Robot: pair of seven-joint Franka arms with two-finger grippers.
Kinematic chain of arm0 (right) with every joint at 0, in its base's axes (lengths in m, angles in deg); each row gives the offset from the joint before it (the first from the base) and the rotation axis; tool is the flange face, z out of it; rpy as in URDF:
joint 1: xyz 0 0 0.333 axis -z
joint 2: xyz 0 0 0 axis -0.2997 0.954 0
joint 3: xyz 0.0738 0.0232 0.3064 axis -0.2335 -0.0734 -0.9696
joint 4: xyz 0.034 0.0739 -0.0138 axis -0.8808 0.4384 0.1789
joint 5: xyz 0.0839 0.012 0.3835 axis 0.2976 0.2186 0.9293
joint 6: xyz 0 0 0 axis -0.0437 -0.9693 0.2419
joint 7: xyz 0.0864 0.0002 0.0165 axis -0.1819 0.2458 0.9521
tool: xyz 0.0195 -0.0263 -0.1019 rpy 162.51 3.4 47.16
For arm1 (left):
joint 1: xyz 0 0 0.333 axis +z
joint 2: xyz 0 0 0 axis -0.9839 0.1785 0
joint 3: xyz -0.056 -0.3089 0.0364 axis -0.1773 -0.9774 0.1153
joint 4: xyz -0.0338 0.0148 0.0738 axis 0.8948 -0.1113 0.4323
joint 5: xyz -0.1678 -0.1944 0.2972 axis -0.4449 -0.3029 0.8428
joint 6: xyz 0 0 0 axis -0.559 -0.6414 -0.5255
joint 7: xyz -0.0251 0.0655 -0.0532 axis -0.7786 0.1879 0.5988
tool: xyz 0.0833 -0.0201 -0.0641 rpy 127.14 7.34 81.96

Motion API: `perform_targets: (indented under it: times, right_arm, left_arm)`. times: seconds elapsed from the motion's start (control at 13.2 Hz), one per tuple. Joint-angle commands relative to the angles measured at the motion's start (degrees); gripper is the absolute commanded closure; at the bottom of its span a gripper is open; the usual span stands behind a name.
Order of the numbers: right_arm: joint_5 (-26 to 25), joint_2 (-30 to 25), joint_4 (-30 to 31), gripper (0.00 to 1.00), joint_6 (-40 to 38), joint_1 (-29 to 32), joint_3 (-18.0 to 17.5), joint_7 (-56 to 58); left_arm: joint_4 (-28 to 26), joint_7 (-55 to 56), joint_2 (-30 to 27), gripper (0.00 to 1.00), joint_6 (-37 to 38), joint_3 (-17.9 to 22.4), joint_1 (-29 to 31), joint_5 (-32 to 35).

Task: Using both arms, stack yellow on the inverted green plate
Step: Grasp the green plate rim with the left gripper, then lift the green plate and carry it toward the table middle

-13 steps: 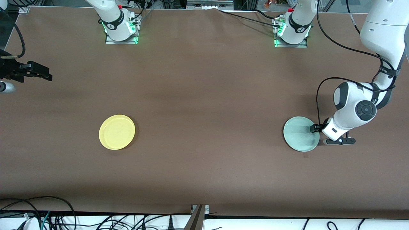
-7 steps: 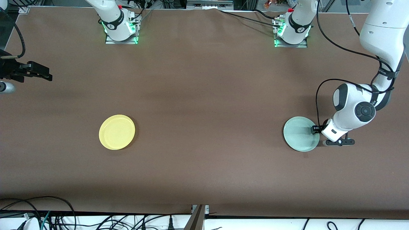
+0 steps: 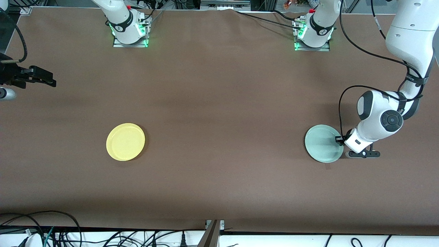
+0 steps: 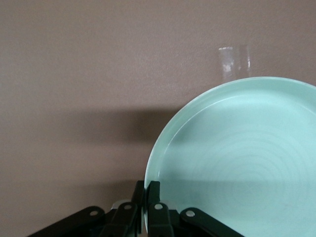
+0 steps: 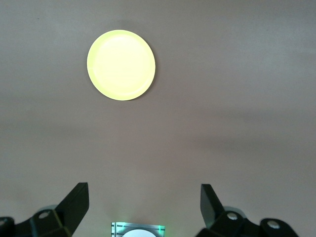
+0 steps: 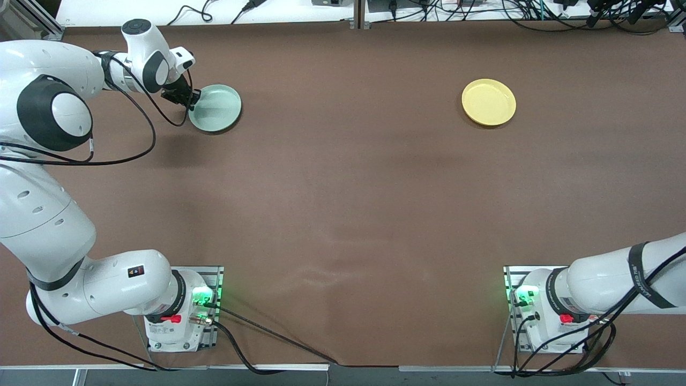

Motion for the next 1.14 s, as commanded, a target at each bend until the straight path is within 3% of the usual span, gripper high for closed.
perform_targets:
  times: [0.0, 0.3, 0.53, 0.83, 1.06]
  right_arm:
    - [1.0, 0.5, -1.0, 0.0, -0.4, 0.3, -0.1, -0.7]
    - [1.0, 0.5, -1.0, 0.0, -0.3, 0.3, -0.1, -0.7]
    - [1.0, 0.4, -1.0, 0.0, -0.4, 0.3, -0.1, -0.7]
    - [1.0, 0.5, -1.0, 0.0, -0.4, 0.3, -0.1, -0.7]
    - [1.0, 0.5, -1.0, 0.0, -0.4, 0.3, -0.1, -0.7]
  left_arm:
    - [1.5, -2.9, -2.6, 1.0, 3.7, -0.9, -0.1, 1.5]
    - [5.3, -3.4, -8.7, 1.0, 15.4, -5.4, -1.0, 1.5]
    - [13.6, -3.1, -9.3, 1.0, 27.0, -9.7, -2.0, 1.6]
    - [24.8, 4.7, -6.3, 1.0, 43.0, -9.4, -15.2, 9.3]
    - [26.7, 16.4, -4.2, 1.0, 46.6, -9.1, -26.0, 14.2]
